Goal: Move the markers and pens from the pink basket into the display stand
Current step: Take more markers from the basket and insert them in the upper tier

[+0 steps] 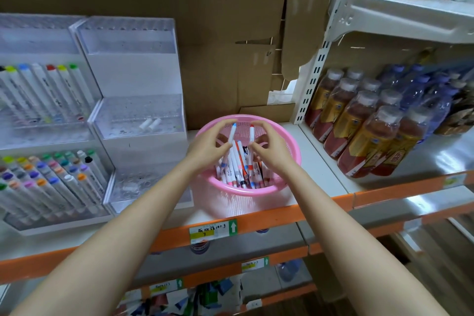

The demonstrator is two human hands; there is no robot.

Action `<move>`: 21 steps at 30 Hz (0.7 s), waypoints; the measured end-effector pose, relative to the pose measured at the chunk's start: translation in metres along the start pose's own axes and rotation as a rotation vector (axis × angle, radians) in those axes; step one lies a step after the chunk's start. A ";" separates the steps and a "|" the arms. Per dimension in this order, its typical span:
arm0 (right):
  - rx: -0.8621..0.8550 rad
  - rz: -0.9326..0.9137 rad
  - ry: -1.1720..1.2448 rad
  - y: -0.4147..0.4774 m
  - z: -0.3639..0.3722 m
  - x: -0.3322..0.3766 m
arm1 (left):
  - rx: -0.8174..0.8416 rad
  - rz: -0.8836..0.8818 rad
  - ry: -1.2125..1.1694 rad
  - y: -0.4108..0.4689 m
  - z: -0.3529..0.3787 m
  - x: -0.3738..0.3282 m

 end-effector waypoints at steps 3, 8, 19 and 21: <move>-0.037 -0.064 -0.027 -0.005 -0.004 0.010 | -0.008 0.023 -0.083 -0.001 -0.008 -0.006; -0.050 -0.138 -0.026 -0.015 -0.006 0.025 | -0.084 0.107 -0.085 -0.005 -0.021 -0.025; -0.117 -0.425 0.061 -0.041 -0.004 0.123 | -0.401 0.248 -0.080 -0.030 -0.116 -0.079; -0.103 -0.465 0.092 -0.045 0.007 0.143 | -0.447 0.236 -0.033 -0.041 -0.141 -0.078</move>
Point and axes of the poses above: each hand's wrist, its own y-axis towards the middle knuckle, its own z-axis out of the palm, x = y × z, the point moved 9 cm from there along y, towards the middle knuckle, and after that the axes turned 11 degrees about z, right-handed, at the moved point
